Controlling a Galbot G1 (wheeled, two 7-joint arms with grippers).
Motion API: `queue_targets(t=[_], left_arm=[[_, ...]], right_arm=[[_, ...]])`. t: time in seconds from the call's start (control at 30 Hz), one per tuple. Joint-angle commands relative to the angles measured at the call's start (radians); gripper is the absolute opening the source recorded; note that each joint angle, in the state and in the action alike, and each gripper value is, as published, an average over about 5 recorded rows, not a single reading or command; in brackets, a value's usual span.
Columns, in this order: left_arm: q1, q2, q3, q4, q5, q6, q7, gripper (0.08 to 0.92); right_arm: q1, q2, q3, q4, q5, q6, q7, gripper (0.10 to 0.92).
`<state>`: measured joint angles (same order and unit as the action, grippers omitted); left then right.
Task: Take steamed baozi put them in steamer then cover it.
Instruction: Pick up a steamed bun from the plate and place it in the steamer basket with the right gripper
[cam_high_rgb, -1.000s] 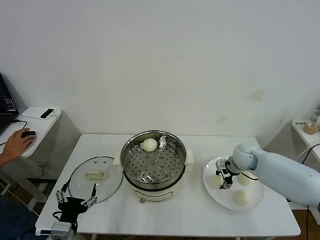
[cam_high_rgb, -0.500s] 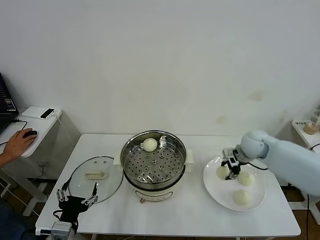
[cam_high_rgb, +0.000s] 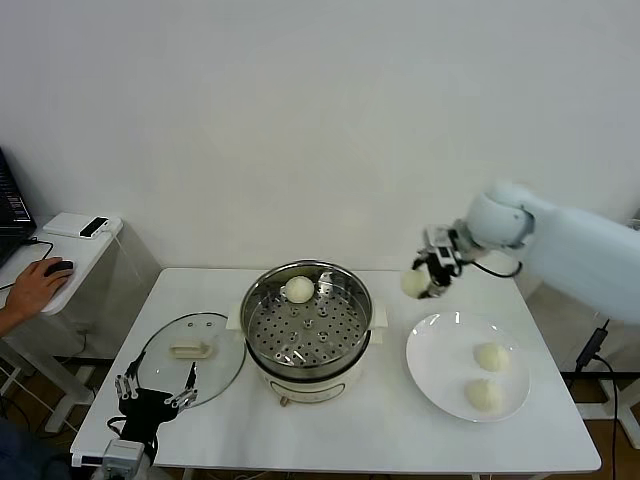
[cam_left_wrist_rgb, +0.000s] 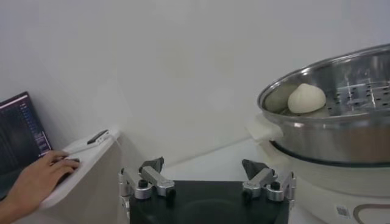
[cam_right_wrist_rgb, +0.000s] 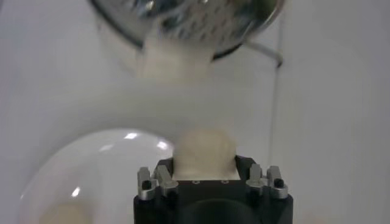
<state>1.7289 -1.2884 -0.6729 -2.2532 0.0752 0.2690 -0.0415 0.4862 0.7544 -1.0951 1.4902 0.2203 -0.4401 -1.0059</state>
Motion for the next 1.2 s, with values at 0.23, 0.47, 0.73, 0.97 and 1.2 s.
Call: queue_targets(t=[0.23,0.47,0.73,0.97,1.2], left_arm=[[-0.004,-0.003,-0.008,-0.006,0.000,0.006,0.002,0.823],[0.006,-0.010,-0.028,-0.020,-0.002,0.008,0.004,0.823],[0.006,-0.017,-0.035,-0.023,-0.003,0.007,0.004,0.823],[0.007,-0.021,-0.035,-0.023,-0.003,0.006,0.004,0.823],[0.008,-0.017,-0.036,-0.023,-0.003,0.005,0.005,0.823]], right_arm=[[0.058,0.493,-0.059,-0.151,0.280,-0.163,0.143,0.636],[-0.048,0.616,-0.066,-0.255,0.297,-0.220,0.175,0.636],[-0.120,0.683,-0.065,-0.318,0.294,-0.255,0.208,0.636],[-0.136,0.701,-0.074,-0.337,0.283,-0.273,0.212,0.636],[-0.129,0.687,-0.073,-0.325,0.278,-0.276,0.198,0.644]])
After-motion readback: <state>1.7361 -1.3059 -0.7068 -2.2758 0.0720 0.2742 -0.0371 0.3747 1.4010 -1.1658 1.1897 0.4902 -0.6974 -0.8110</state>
